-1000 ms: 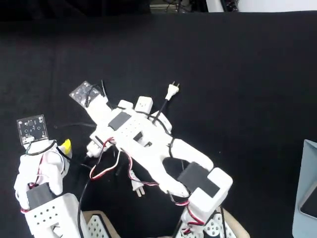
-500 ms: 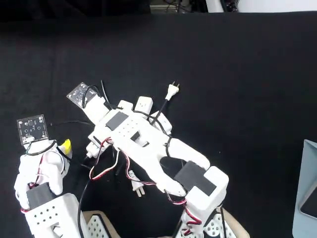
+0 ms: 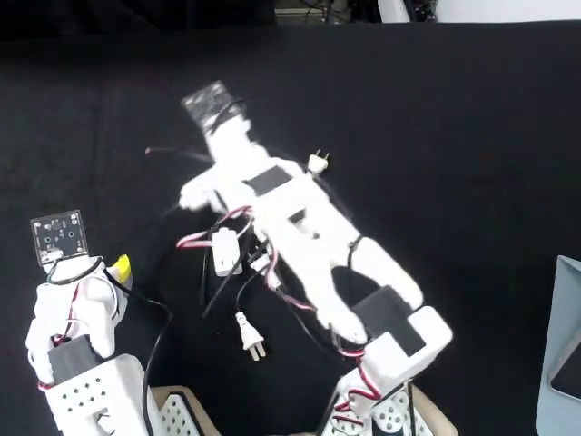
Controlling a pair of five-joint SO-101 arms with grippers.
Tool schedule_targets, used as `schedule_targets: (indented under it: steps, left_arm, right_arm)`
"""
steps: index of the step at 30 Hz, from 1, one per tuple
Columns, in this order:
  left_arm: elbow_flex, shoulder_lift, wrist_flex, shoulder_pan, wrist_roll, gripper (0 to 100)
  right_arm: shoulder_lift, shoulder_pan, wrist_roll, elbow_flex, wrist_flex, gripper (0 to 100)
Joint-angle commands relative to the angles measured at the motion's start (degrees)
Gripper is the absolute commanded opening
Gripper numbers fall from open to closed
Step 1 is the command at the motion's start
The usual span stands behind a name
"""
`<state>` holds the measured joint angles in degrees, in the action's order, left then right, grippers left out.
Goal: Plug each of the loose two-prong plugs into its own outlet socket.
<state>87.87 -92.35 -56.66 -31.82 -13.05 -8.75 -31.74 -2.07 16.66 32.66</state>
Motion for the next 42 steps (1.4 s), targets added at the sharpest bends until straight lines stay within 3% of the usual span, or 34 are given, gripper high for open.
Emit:
schedule_targets:
  steps: [1, 9, 18, 24, 33, 37, 42]
  left_arm:
    - [-0.2, -0.4, -0.2, -0.4, 0.4, 29]
    - [0.2, -0.5, -0.1, -0.4, 0.4, 29]
    - [0.3, -0.5, -0.1, -0.3, 0.3, 29]
    - [0.3, -0.5, -0.1, -0.3, 0.3, 29]
    - [0.3, -0.5, -0.1, -0.3, 0.3, 29]
    - [0.3, -0.5, -0.1, -0.3, 0.3, 29]
    - [0.3, -0.5, -0.1, -0.3, 0.3, 29]
  right_arm:
    - [3.6, 1.8, 0.0, -3.4, -3.3, 1.1]
    - [3.6, 4.9, 0.1, -1.8, -12.8, 1.1]
    - [16.0, 6.2, -0.2, 6.1, -8.4, 1.1]
    - [21.1, 13.6, -0.2, 9.0, -8.8, 1.1]
    - [7.7, 21.4, 0.0, 4.4, -23.8, 1.5]
    - [-0.7, 22.5, 0.1, -2.9, -23.6, 1.9]
    - [-4.3, 22.2, 0.3, -10.1, -13.6, 19.2]
